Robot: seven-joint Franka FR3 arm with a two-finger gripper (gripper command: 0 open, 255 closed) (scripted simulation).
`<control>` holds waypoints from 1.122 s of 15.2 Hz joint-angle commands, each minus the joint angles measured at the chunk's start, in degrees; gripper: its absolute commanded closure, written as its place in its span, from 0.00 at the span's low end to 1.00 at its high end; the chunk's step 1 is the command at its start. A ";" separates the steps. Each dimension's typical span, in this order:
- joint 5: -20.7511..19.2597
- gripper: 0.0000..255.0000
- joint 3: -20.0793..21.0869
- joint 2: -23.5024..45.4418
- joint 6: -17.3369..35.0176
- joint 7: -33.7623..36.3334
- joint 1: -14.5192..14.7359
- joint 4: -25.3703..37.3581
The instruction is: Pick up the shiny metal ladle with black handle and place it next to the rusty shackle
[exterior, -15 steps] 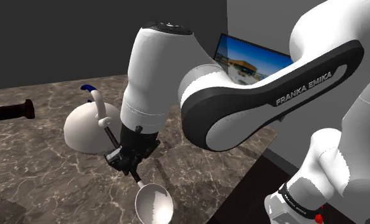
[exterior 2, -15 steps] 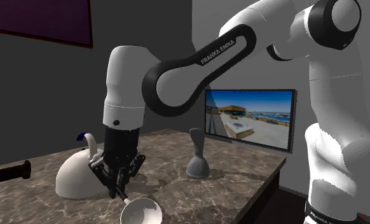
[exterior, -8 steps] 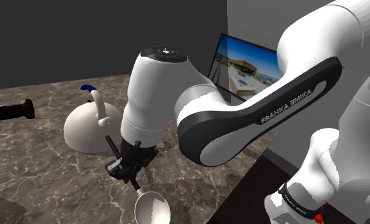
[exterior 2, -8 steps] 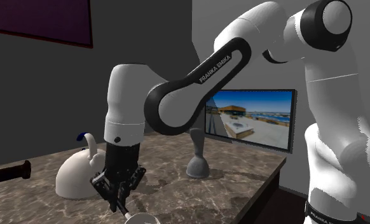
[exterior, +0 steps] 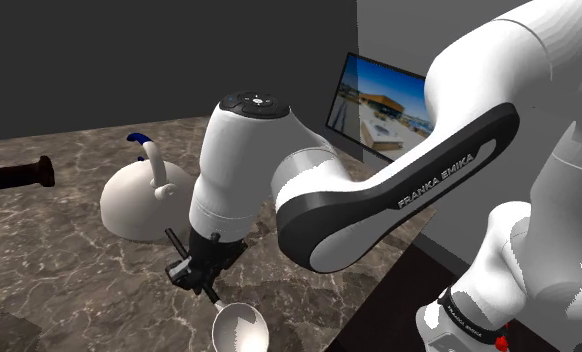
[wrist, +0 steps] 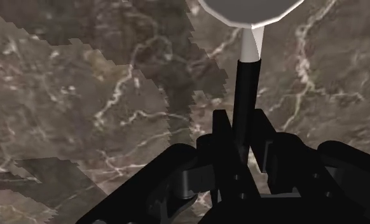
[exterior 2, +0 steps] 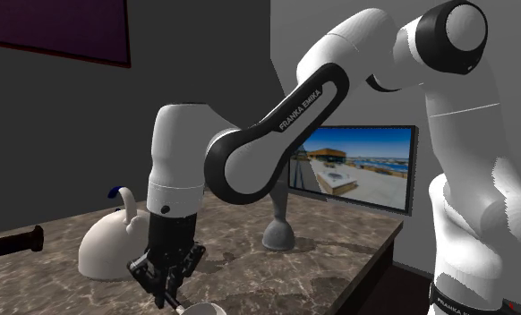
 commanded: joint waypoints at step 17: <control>3.69 0.00 1.02 -5.26 -5.88 -2.47 -0.85 1.18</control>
